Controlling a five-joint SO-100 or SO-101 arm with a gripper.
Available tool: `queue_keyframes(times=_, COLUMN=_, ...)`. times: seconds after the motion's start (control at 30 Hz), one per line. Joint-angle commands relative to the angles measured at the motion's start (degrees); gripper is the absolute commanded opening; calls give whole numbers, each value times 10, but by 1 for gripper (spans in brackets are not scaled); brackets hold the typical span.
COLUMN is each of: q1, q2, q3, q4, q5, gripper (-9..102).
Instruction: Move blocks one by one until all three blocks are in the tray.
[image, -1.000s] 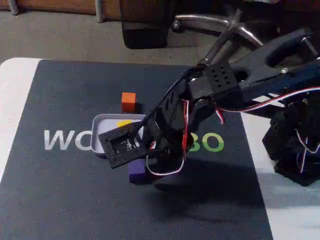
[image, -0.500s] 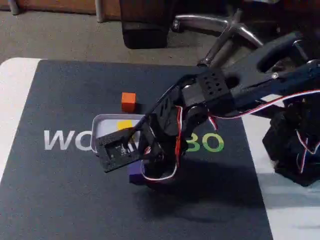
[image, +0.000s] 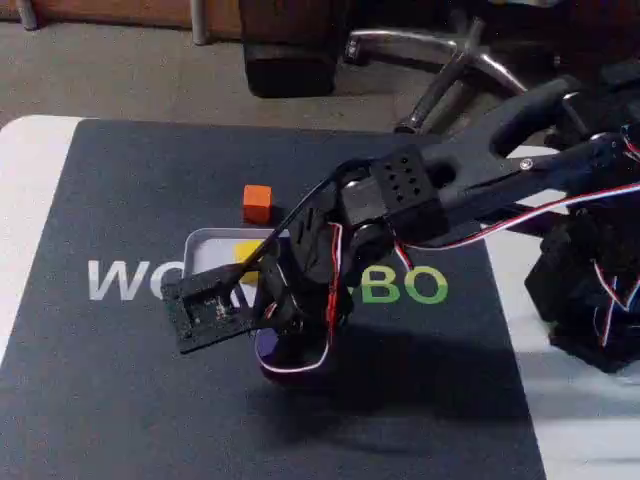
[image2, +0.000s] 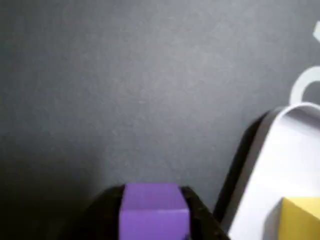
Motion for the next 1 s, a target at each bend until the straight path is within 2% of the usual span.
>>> queue_keyframes(times=0.0, q1=3, q2=5, q3=-28, q4=-5, q5=4, gripper=-3)
queue_keyframes(times=0.1, q1=9, q2=7, q3=-28, q4=-5, q5=5, gripper=-8)
queue_keyframes(times=0.23, q1=17, q2=27, q3=-28, q4=-5, q5=30, gripper=-8)
queue_keyframes(times=0.57, q1=37, q2=102, q3=-59, q4=-5, q5=179, gripper=-8)
queue_keyframes(times=0.73, q1=62, q2=98, q3=-94, q4=-5, q5=230, gripper=-8)
queue_keyframes(times=0.97, q1=99, q2=36, q3=-159, q4=-5, q5=248, gripper=-8)
